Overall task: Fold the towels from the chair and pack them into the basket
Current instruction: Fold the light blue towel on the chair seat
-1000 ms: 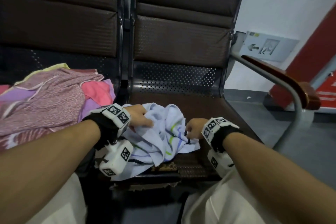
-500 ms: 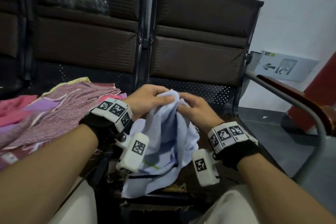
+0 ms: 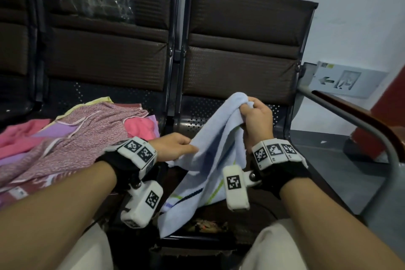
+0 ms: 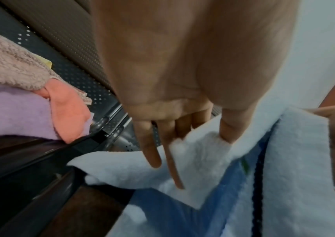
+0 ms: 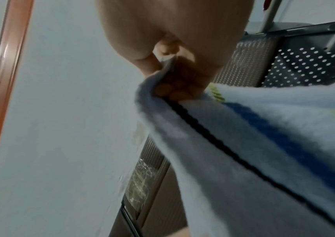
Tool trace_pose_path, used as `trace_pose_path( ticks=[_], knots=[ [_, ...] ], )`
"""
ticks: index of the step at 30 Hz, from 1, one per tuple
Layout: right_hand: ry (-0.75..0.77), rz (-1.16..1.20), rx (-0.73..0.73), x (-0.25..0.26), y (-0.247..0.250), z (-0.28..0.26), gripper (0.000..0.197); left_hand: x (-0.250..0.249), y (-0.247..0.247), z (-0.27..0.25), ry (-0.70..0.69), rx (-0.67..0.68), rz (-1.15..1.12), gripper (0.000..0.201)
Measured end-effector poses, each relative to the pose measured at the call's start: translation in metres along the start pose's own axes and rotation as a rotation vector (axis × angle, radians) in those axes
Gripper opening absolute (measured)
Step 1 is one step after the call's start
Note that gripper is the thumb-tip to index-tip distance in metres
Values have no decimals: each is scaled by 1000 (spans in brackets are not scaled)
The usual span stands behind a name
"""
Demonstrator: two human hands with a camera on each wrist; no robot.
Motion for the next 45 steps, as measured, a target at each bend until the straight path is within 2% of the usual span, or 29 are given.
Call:
trace_pose_path(
  ticks=[2,5,7,8,11,13,15,16,19,21,23,26,29,34,40,42,45],
  knots=[
    [-7,-19,-76,0,5,3,19,0,2,0,-3,-63,-96,23],
    [-25,-108,-132,-6,10,8,12,-8,18,0,-91,-372,-213,24],
    [53,-216,-166,-8,8,5,16,-16,31,-2,-153,-569,-340,25],
    [113,-283,-157,-7,5,2,12,-19,37,-3,-171,-645,-411,26],
    [163,-309,34,-3,-12,-11,7,-24,49,-6,-184,-774,-550,34],
    [110,-158,319,2,-25,-19,16,-26,53,-4,-200,-807,-655,27],
    [94,-118,562,4,-33,-23,35,-27,55,-1,-224,-807,-774,15],
    [128,-205,579,6,-34,-24,38,-27,56,0,-230,-798,-815,13],
    [327,-682,301,8,-26,-23,19,-23,54,-1,-203,-747,-820,19],
    [357,-897,249,5,-22,-25,17,-18,50,-2,-159,-728,-735,21],
    [423,-1006,258,3,-25,-28,13,-13,47,-3,-128,-714,-593,21],
    [518,-819,306,5,-36,-36,13,-10,42,-3,-106,-638,-468,22],
    [421,-676,304,2,-38,-37,16,-12,35,-5,-104,-573,-429,22],
    [357,-724,291,-8,-34,-30,14,-20,25,-6,-138,-439,-460,12],
    [354,-781,264,-11,-30,-28,18,-23,20,-8,-157,-339,-530,27],
    [364,-794,273,-11,-29,-28,19,-23,20,-10,-182,-313,-454,29],
    [373,-801,300,-12,-29,-27,21,-23,21,-11,-224,-349,-311,22]
  ],
)
Point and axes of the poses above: each hand's wrist, its own z-axis towards the middle knuckle, its own y-axis out of the back of the hand, x = y × z, the point moved 2 cm from there along z, towards the middle knuckle, and after that the axes turned 14 degrees about -y, right-handed, at the moved point
